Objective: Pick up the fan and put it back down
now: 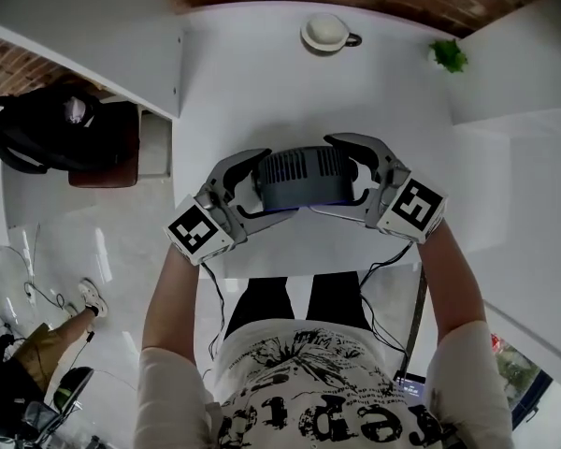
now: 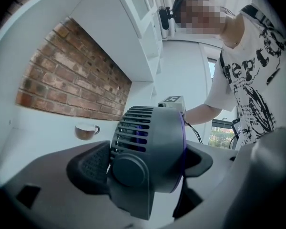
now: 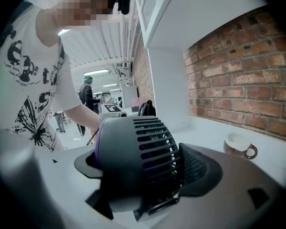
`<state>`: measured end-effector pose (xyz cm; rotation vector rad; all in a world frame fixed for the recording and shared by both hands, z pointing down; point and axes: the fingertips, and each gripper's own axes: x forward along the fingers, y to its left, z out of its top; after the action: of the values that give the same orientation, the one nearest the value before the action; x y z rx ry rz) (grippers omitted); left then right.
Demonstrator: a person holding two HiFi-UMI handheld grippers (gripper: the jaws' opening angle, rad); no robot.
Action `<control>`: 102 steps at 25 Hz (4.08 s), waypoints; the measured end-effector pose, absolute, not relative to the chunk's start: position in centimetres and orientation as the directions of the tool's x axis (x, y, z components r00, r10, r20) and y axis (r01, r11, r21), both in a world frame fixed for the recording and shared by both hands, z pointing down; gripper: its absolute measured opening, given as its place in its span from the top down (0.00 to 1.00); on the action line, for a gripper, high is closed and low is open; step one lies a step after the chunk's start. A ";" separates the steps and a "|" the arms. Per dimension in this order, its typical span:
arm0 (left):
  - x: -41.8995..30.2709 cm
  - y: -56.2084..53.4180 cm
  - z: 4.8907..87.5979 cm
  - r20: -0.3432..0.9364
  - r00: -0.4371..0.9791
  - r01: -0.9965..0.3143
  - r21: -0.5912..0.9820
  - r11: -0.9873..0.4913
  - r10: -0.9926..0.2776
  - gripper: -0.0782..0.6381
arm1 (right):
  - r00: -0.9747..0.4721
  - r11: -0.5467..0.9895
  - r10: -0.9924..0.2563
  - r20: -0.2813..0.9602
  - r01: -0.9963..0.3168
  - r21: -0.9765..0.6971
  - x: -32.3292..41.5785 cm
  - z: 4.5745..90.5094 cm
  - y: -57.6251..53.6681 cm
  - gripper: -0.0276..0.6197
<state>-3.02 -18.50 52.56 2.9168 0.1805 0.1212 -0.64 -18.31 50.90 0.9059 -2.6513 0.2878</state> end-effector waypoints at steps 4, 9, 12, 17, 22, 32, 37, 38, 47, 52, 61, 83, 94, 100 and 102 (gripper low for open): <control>-3.1 -17.7 50.1 0.036 0.993 0.104 0.211 -0.972 0.114 0.30 | -0.737 0.763 -0.566 0.368 -0.638 -0.104 -0.5 49.1 -17.1 0.25; -2.9 -16.8 45.4 0.001 0.995 0.096 0.148 -0.984 0.098 0.30 | -0.742 0.774 -0.595 0.311 -0.632 -0.027 -0.6 44.3 -16.3 0.26; -3.1 -16.1 42.3 -0.014 0.996 0.087 0.115 -0.990 0.086 0.30 | -0.736 0.773 -0.611 0.291 -0.634 0.018 -0.8 41.0 -15.5 0.26; -3.2 -15.0 37.3 -0.040 0.996 0.082 0.075 -0.994 0.079 0.31 | -0.720 0.766 -0.625 0.301 -0.640 0.059 -0.7 36.2 -14.3 0.26; -2.9 -13.6 33.0 -0.042 0.996 0.083 0.003 -0.997 0.082 0.31 | -0.717 0.764 -0.633 0.291 -0.639 0.088 -0.1 32.2 -12.8 0.26; -1.8 -10.9 26.7 -0.034 0.995 0.089 -0.086 -0.992 0.093 0.31 | -0.708 0.749 -0.660 0.253 -0.644 0.152 1.0 25.9 -10.0 0.26; -1.1 -10.4 25.1 -0.052 0.994 0.093 -0.130 -0.987 0.100 0.31 | -0.702 0.739 -0.673 0.233 -0.647 0.187 1.7 24.4 -9.5 0.26; -0.9 -10.4 25.0 -0.051 0.993 0.095 -0.138 -0.986 0.103 0.31 | -0.700 0.738 -0.675 0.234 -0.647 0.192 1.9 24.3 -9.5 0.26; -0.3 -11.3 26.4 -0.026 0.993 0.113 -0.114 -0.987 0.117 0.31 | -0.696 0.737 -0.673 0.249 -0.658 0.152 2.5 25.8 -10.4 0.26; -0.3 -12.0 28.0 -0.014 0.993 0.114 -0.092 -0.989 0.116 0.31 | -0.701 0.741 -0.666 0.257 -0.662 0.114 2.5 27.4 -11.2 0.26; -0.7 -14.5 33.3 0.038 0.992 0.120 -0.030 -0.992 0.119 0.31 | -0.711 0.753 -0.635 0.300 -0.658 0.034 2.0 32.6 -13.7 0.26; -0.7 -18.4 50.3 0.217 0.959 0.155 0.131 -0.979 0.181 0.31 | -0.711 0.724 -0.588 0.385 -0.675 -0.143 2.2 49.0 -18.0 0.26; -1.7 -18.1 53.5 0.192 0.967 0.145 0.123 -0.982 0.167 0.31 | -0.721 0.742 -0.584 0.372 -0.661 -0.116 1.0 51.7 -17.8 0.25; -1.8 -17.8 53.9 0.176 0.971 0.138 0.149 -0.979 0.164 0.31 | -0.710 0.736 -0.593 0.380 -0.669 -0.101 0.7 52.2 -17.5 0.25; -2.0 -17.6 54.1 0.196 0.968 0.121 0.189 -0.974 0.158 0.31 | -0.690 0.719 -0.608 0.392 -0.688 -0.098 0.7 52.2 -17.5 0.25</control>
<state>-1.95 -17.64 54.13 2.9407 0.2104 0.3142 0.72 -17.54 52.23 1.0110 -2.5921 0.3396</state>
